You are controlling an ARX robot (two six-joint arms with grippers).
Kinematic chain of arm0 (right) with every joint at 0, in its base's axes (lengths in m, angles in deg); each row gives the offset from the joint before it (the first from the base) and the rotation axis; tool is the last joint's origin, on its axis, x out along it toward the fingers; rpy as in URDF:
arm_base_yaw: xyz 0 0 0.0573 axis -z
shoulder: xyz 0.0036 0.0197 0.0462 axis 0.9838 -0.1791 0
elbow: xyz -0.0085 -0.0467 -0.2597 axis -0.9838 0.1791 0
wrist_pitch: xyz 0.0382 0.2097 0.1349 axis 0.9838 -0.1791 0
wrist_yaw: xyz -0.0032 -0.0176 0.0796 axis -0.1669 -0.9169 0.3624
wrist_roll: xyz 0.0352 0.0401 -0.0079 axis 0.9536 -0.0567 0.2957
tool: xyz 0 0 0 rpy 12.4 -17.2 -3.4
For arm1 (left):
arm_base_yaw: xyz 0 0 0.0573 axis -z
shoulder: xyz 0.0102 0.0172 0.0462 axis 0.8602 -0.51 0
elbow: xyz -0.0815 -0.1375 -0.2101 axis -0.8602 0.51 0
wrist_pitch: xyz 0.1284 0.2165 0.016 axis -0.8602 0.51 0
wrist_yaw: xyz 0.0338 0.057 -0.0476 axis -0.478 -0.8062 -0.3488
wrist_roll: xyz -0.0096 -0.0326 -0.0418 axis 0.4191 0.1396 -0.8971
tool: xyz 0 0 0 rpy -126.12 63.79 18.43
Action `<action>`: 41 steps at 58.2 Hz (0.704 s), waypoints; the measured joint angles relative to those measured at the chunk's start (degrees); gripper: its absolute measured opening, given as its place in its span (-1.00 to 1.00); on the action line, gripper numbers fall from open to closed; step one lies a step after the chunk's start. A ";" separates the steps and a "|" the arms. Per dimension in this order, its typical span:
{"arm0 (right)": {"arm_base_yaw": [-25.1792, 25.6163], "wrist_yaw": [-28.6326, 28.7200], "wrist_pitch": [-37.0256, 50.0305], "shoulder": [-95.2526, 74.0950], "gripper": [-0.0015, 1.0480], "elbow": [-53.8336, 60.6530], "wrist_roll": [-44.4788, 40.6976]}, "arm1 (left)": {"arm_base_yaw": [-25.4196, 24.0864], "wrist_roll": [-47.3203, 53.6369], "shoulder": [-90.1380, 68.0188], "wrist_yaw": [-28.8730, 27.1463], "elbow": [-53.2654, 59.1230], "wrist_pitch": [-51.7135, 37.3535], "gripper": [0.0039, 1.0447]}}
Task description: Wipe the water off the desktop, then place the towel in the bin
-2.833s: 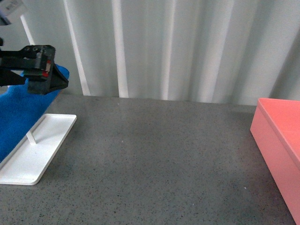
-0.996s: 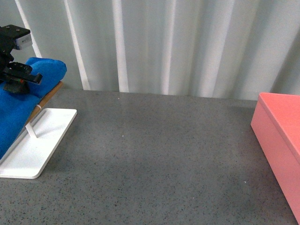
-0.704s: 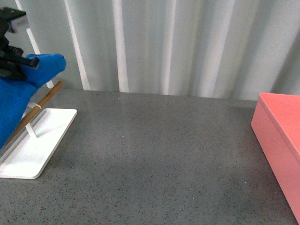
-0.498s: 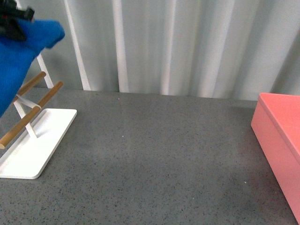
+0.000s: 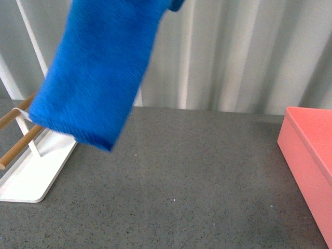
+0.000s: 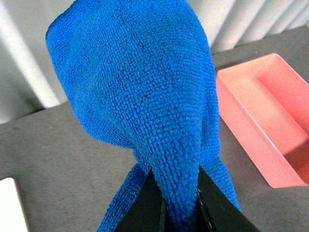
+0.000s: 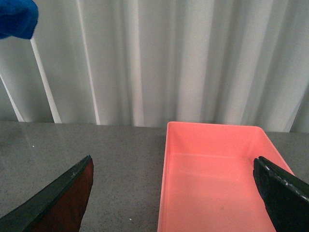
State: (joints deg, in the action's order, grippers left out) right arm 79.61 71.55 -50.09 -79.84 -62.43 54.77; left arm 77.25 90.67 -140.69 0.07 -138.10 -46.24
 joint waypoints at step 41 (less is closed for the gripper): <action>0.00 0.00 0.00 0.00 0.87 0.00 0.00 | 11.47 -0.48 -4.22 2.08 22.69 -28.94 -0.89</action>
State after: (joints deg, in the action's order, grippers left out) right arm 79.61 71.55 -50.09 -79.84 -62.43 54.77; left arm 88.72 90.19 -144.90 2.15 -115.41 -75.18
